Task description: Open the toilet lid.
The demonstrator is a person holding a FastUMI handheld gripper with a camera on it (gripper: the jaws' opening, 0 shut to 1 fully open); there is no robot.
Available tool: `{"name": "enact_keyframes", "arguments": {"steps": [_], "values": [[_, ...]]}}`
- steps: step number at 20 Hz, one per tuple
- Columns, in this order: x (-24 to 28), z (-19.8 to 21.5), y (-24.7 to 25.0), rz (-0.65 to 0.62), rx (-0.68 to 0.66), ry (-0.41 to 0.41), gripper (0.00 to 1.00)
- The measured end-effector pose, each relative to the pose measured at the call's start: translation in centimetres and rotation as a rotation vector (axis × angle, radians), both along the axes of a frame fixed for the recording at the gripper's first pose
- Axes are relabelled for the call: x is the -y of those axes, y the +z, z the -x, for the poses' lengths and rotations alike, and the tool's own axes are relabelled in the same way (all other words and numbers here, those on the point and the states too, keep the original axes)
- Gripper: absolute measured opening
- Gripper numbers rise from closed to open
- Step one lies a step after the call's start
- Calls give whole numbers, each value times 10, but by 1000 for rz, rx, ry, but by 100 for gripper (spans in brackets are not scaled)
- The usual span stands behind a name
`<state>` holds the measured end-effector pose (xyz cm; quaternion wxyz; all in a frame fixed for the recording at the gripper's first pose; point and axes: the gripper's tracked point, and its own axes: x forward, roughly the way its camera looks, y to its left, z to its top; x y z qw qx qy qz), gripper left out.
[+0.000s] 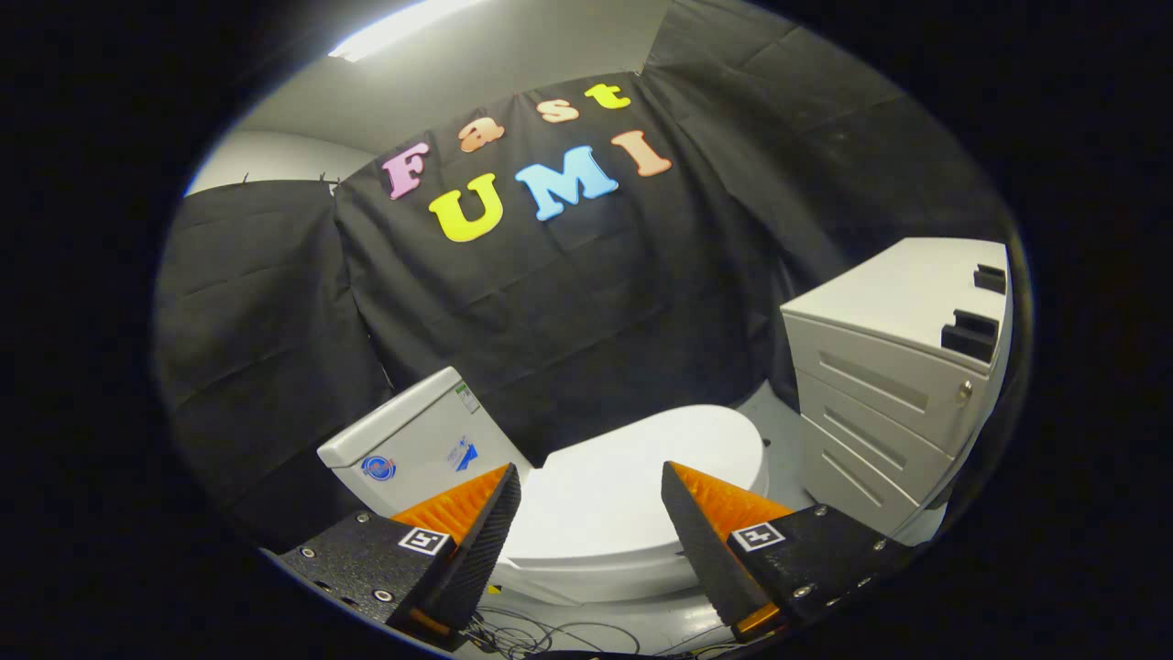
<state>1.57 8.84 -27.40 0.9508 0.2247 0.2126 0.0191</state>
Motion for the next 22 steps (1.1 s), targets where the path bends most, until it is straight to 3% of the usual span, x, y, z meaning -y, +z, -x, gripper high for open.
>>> {"name": "enact_keyframes", "arguments": {"steps": [5,14,22], "values": [[-3,14,-58,-85,-139,-19,96],[22,22,-139,-361,-277,-171,95],[46,14,-185,-523,-328,-324,94]]}}
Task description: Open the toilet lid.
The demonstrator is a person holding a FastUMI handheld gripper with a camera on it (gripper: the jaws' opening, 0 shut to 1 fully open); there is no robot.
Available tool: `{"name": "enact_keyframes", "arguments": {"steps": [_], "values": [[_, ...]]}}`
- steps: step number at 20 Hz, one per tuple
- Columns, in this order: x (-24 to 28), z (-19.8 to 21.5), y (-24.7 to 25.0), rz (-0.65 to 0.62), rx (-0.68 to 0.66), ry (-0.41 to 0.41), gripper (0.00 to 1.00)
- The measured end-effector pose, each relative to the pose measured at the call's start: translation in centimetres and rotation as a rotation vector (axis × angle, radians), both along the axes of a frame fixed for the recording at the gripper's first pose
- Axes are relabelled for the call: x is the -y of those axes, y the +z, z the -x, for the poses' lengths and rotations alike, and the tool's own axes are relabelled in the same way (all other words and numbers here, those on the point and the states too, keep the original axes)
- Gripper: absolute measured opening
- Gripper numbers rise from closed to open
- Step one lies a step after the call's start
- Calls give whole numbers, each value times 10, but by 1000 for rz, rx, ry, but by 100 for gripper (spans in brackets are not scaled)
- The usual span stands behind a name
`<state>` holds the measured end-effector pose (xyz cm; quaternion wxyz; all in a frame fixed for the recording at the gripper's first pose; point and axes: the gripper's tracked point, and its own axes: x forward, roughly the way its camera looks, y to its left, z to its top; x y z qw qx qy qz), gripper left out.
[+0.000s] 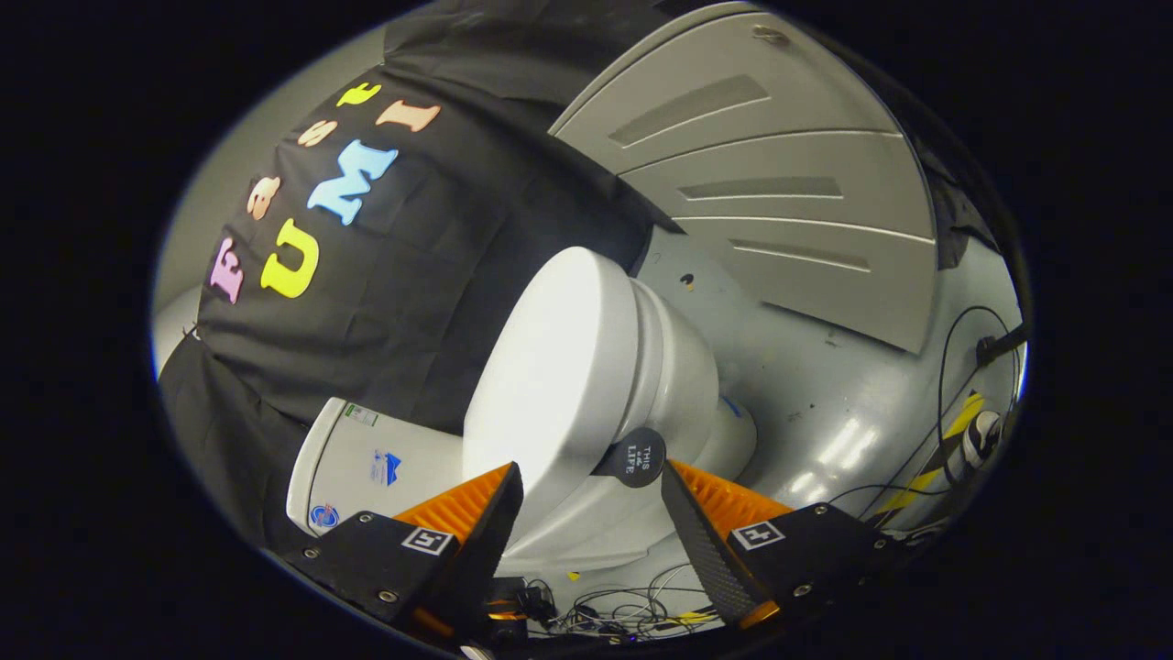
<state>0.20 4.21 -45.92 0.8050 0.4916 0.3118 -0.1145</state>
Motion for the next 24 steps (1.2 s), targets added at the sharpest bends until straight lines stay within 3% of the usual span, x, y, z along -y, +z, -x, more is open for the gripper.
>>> {"name": "enact_keyframes", "arguments": {"steps": [7,9,12,15,18,21,24], "values": [[7,-16,-30,-177,19,-122,90],[6,-20,-34,-229,41,-144,82],[7,-26,-41,-277,72,-164,58],[2,-33,-51,-294,69,-152,45],[4,-30,-55,-297,63,-148,21],[7,-31,-52,-294,78,-154,13],[7,-31,-50,-270,89,-155,0]]}}
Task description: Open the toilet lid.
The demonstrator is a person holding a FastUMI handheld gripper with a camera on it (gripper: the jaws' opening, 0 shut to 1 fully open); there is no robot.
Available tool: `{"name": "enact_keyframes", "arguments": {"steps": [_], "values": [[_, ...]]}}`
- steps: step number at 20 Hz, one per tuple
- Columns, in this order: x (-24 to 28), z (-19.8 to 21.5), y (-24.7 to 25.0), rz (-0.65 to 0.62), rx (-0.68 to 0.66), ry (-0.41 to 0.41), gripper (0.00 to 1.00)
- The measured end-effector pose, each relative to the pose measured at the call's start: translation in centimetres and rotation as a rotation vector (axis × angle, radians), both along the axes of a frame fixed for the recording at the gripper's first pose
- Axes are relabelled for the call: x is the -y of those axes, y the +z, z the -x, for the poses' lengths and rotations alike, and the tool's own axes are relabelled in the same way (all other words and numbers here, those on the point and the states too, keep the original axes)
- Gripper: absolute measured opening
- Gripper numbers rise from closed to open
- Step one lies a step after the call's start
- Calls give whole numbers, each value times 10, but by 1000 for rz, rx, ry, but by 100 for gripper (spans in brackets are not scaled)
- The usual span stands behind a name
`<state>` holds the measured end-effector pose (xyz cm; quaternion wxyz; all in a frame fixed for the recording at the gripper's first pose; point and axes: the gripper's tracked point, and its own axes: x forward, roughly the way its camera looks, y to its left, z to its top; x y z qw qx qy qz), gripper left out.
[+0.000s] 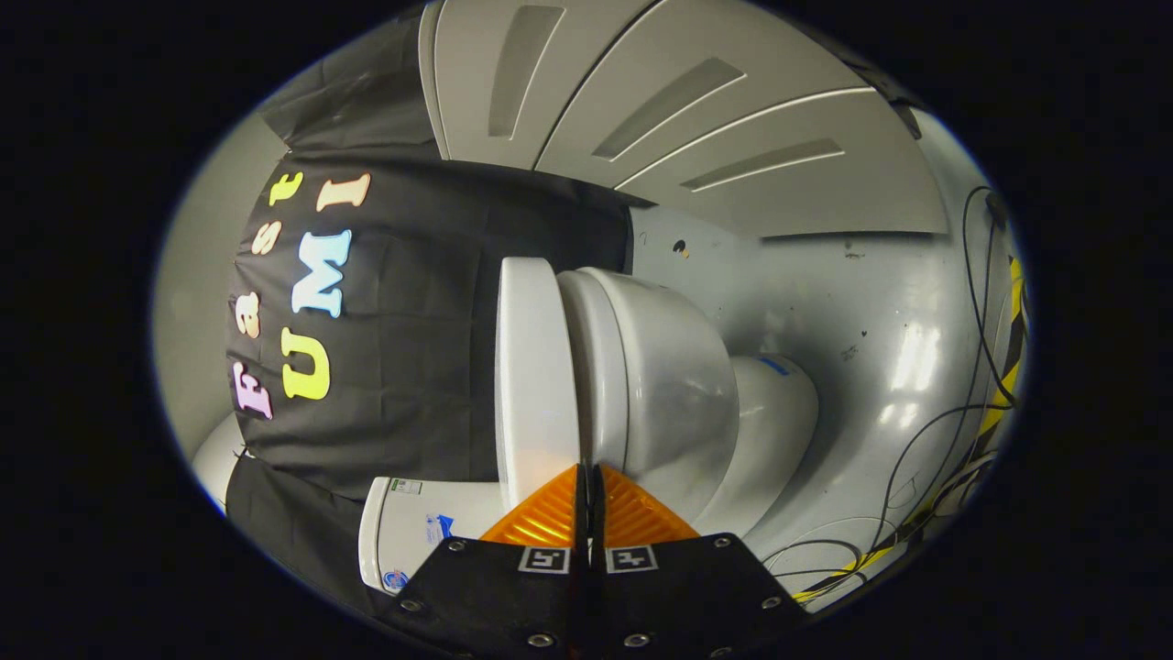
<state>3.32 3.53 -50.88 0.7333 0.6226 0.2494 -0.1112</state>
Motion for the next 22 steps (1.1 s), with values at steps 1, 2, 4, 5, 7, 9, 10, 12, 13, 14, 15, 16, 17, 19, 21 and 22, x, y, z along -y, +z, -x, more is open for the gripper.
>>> {"name": "enact_keyframes", "arguments": {"steps": [1,2,4,5,7,9,10,12,13,14,15,16,17,19,21,22], "values": [[-2,-2,-1,25,-6,9,0],[-1,-2,0,48,-14,18,0],[0,-1,2,84,-24,36,0],[1,0,5,98,-23,40,0],[1,0,13,116,-27,48,0],[-1,-1,26,159,-23,61,0],[-2,-2,34,178,-20,67,0],[-5,-4,48,221,-15,99,0],[-7,-5,55,258,-12,127,0],[-9,-7,63,295,-11,153,0],[-11,-8,70,332,-9,176,0],[-11,-9,78,365,-7,192,0],[-12,-9,86,391,-5,202,0],[-20,-14,107,436,5,212,0],[-30,-18,125,491,15,229,0],[-34,-18,132,522,18,240,0]]}}
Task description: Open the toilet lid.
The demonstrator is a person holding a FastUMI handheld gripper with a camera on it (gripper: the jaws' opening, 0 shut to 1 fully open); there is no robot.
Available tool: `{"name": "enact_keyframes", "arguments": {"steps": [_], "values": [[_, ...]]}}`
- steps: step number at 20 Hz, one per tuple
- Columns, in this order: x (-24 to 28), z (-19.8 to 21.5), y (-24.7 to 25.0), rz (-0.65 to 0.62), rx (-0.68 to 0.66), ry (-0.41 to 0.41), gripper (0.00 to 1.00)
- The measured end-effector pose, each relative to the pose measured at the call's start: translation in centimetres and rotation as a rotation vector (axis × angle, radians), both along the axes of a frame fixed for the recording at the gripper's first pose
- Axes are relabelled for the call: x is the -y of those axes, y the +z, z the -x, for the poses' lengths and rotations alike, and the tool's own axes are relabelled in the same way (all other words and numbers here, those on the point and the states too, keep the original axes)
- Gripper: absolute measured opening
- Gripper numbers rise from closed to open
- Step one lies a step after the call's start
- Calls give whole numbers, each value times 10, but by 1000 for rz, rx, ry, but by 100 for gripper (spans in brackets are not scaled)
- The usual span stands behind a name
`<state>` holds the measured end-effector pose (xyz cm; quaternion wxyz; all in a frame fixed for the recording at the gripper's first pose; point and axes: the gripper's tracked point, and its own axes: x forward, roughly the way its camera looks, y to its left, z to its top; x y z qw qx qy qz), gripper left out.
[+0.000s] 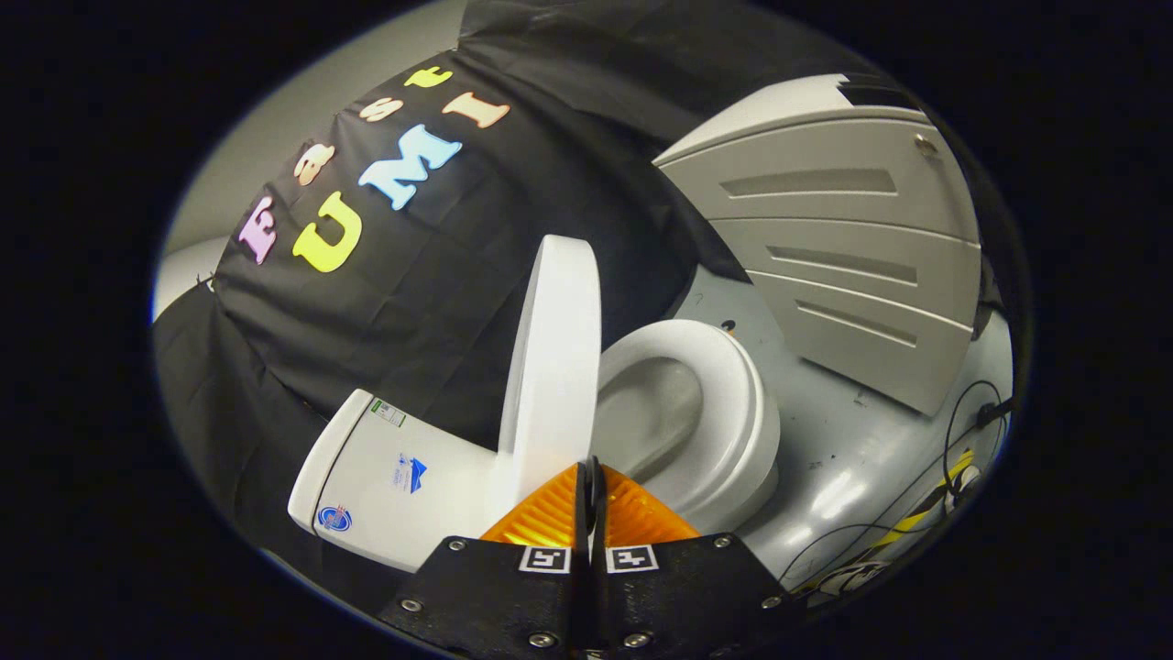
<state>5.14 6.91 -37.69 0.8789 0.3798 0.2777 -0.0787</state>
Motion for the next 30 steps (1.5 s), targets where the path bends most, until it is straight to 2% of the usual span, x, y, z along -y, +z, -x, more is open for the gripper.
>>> {"name": "enact_keyframes", "arguments": {"steps": [4,17,30], "values": [[-12,-2,22,113,13,59,0],[-55,-8,70,415,0,117,0],[-108,-15,110,642,46,138,0]]}}
